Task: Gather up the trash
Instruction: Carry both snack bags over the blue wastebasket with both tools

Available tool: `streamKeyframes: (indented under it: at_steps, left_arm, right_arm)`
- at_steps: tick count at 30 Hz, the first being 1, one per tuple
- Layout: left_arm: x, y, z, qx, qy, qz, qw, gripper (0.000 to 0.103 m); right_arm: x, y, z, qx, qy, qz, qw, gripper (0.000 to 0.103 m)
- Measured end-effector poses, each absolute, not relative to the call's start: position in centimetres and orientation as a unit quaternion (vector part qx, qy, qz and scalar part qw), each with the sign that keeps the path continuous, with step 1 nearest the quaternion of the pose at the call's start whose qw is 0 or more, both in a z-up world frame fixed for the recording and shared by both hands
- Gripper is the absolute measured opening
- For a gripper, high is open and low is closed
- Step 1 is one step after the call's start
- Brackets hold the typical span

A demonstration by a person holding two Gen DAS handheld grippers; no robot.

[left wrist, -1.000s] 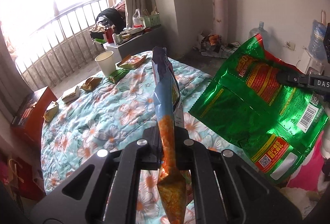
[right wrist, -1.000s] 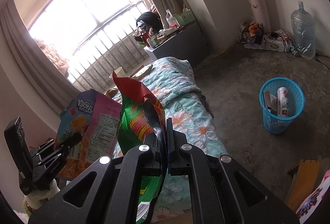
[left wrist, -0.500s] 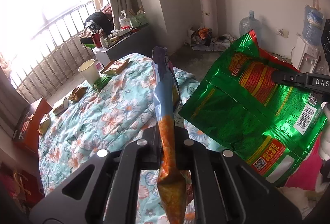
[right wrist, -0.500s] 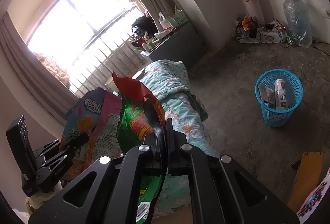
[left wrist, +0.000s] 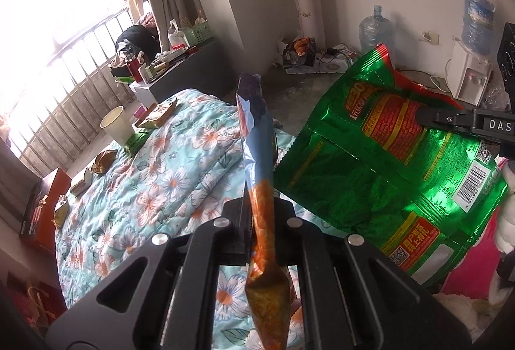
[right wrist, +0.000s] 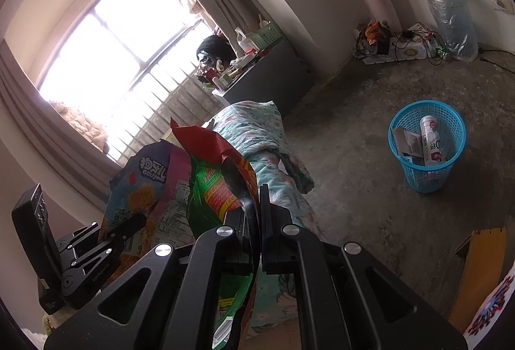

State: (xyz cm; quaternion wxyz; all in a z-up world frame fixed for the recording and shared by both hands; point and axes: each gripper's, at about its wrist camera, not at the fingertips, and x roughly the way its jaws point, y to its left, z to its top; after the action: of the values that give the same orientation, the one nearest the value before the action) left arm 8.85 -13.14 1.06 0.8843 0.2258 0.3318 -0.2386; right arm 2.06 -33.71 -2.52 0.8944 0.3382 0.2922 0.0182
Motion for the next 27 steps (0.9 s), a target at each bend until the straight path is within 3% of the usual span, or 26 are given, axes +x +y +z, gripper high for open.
streamKeyframes:
  at_steps: [14, 27]
  left_arm:
    - [10.2, -18.1, 1.3, 0.228, 0.332, -0.291, 0.868, 0.004]
    - [15.8, -28.9, -2.1, 0.195, 0.375, -0.399, 0.814, 0.004]
  right_arm:
    - [0.0, -38.8, -4.5, 0.392, 0.269, -0.027, 0.879, 0.003]
    - [-4.9, -48.4, -9.4, 0.476, 0.231, -0.165, 0.833, 0.003]
